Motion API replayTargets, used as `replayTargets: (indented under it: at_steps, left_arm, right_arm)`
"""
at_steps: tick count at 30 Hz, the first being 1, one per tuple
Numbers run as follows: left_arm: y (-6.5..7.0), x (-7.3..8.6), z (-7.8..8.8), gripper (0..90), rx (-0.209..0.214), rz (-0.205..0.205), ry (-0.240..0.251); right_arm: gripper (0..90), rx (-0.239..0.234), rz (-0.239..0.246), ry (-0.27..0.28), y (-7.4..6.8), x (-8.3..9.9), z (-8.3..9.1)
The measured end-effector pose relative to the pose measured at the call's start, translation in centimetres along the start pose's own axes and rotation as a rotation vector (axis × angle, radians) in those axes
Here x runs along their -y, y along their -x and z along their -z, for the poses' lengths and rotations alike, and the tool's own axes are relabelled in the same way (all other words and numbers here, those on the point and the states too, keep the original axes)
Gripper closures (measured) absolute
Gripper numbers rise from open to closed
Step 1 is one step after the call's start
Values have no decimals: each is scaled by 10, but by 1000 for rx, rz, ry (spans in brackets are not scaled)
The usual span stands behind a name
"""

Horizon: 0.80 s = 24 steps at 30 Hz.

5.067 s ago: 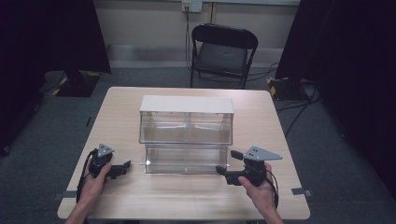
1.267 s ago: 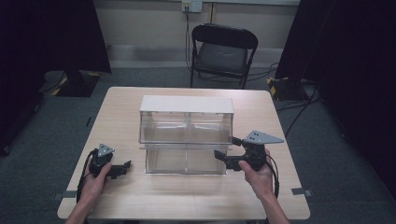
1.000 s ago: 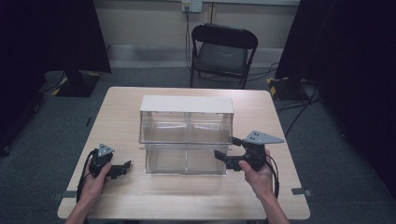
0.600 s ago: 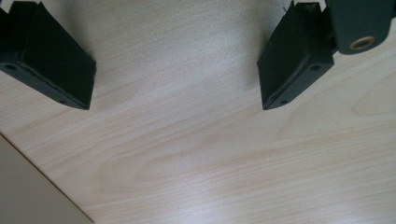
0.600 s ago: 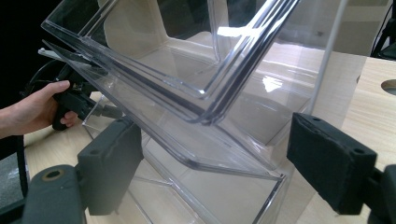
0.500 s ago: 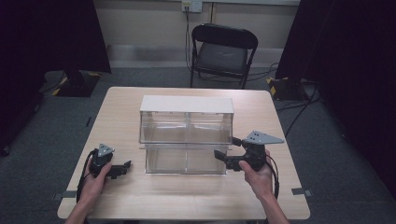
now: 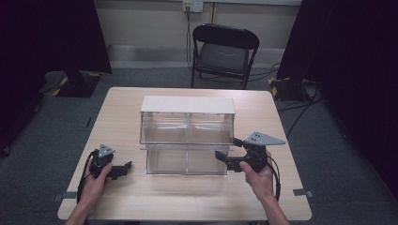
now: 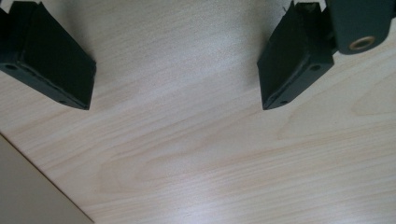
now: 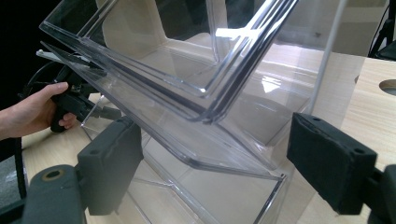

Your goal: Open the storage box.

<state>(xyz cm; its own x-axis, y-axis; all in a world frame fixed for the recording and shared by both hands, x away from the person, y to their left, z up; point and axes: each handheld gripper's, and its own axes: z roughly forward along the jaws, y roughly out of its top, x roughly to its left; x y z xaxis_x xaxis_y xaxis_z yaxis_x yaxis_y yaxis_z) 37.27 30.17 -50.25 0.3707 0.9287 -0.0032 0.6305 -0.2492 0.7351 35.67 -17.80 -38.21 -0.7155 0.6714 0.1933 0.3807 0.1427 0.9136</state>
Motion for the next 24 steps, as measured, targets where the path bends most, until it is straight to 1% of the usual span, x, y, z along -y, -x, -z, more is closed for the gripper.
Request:
replayTargets:
  at_steps: [13,24]
  left_arm:
    - [0,0,0,107,-2,-5,-1]
    - [0,0,0,107,0,0,0]
  right_arm:
    - [176,1,1,1,0,0,0]
    - [176,0,-3,3,0,0,0]
